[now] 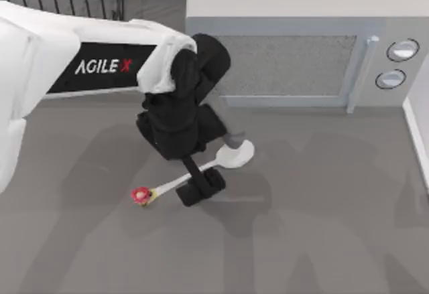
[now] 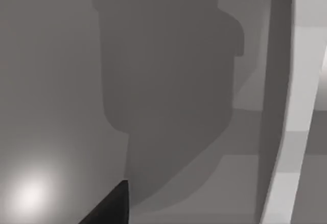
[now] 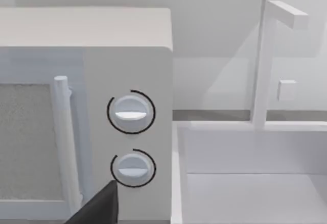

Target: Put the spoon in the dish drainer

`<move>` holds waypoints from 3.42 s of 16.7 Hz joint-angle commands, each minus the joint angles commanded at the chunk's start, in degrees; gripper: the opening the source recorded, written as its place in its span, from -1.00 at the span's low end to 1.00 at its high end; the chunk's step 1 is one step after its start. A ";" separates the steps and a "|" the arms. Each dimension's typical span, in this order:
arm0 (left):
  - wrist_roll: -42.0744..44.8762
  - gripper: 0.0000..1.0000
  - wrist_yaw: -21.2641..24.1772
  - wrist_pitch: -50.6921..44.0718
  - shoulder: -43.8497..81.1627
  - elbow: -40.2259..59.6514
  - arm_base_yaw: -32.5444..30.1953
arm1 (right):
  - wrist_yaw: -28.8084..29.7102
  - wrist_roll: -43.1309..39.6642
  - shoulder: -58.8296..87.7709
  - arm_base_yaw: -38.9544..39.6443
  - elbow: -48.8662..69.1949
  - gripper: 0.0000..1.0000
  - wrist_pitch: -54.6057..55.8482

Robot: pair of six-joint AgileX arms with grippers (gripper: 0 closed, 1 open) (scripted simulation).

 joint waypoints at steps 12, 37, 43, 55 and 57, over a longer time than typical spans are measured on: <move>0.00 -1.00 0.00 0.00 0.00 0.00 0.00 | 0.00 0.00 0.00 0.00 0.00 1.00 0.00; -0.74 -1.00 1.02 -46.57 -5.28 43.14 -0.13 | 0.00 0.00 0.00 0.00 0.00 1.00 0.00; -7.37 -1.00 5.27 -38.68 -16.10 35.17 6.64 | 0.00 0.00 0.00 0.00 0.00 1.00 0.00; -25.24 -1.00 10.57 15.38 -57.08 -8.66 39.11 | 0.00 0.00 0.00 0.00 0.00 1.00 0.00; -25.95 -1.00 11.20 23.61 -63.84 -13.67 41.41 | 0.00 0.00 0.00 0.00 0.00 1.00 0.00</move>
